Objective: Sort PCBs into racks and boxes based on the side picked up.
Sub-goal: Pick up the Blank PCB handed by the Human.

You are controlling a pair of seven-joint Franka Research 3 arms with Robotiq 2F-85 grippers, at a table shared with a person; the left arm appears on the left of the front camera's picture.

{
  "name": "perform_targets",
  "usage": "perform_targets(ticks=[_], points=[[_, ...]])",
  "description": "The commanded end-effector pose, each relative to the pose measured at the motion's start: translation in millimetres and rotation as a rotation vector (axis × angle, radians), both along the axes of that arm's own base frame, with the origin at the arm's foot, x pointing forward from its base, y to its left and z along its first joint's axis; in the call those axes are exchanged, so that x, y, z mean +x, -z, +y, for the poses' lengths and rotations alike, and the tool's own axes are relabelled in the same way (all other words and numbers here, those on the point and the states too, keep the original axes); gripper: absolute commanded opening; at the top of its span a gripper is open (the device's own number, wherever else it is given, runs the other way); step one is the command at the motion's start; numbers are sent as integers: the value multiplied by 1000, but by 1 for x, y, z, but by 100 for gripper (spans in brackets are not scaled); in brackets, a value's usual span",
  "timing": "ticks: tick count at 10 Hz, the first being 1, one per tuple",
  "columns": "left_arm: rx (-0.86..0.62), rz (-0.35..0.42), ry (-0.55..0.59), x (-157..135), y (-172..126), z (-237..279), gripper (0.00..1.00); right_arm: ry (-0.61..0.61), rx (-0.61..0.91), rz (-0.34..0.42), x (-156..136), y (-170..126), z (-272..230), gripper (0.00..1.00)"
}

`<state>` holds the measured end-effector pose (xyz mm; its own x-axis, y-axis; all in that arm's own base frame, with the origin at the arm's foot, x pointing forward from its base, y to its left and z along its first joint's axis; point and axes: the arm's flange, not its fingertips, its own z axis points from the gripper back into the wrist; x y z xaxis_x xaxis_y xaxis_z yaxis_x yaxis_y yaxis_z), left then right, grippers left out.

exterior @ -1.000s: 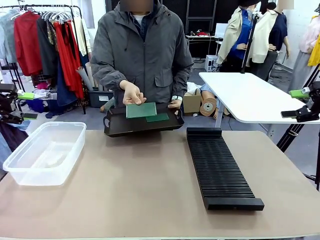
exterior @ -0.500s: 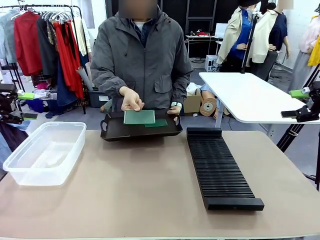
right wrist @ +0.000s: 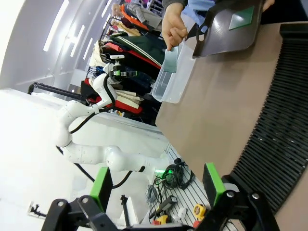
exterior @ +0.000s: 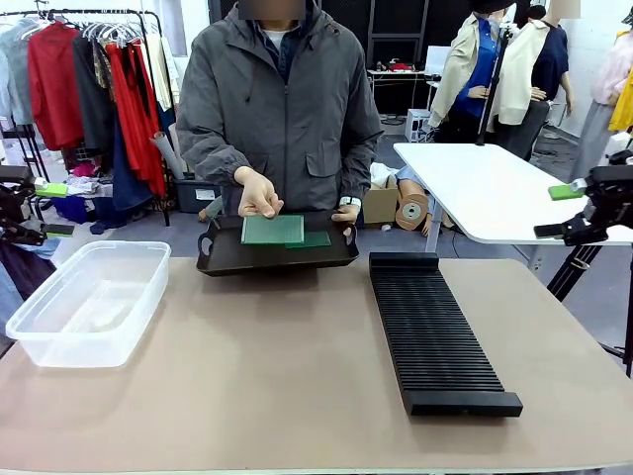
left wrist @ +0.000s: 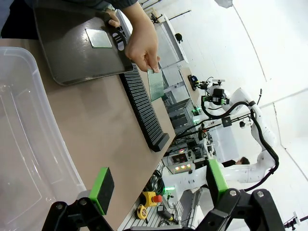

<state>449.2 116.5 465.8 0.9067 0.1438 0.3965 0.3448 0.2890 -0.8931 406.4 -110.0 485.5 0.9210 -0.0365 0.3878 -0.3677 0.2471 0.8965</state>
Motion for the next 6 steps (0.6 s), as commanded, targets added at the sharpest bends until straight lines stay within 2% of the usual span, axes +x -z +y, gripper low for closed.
perform_targets(ticks=[1, 6], points=[[0, 10, -4, -1, -2, 1, 100, 7, 4, -35, 9, 10, 24, 100], [0, 10, -4, -1, -2, 1, 100, -22, 47, -31, 48, 58, 75, 100]])
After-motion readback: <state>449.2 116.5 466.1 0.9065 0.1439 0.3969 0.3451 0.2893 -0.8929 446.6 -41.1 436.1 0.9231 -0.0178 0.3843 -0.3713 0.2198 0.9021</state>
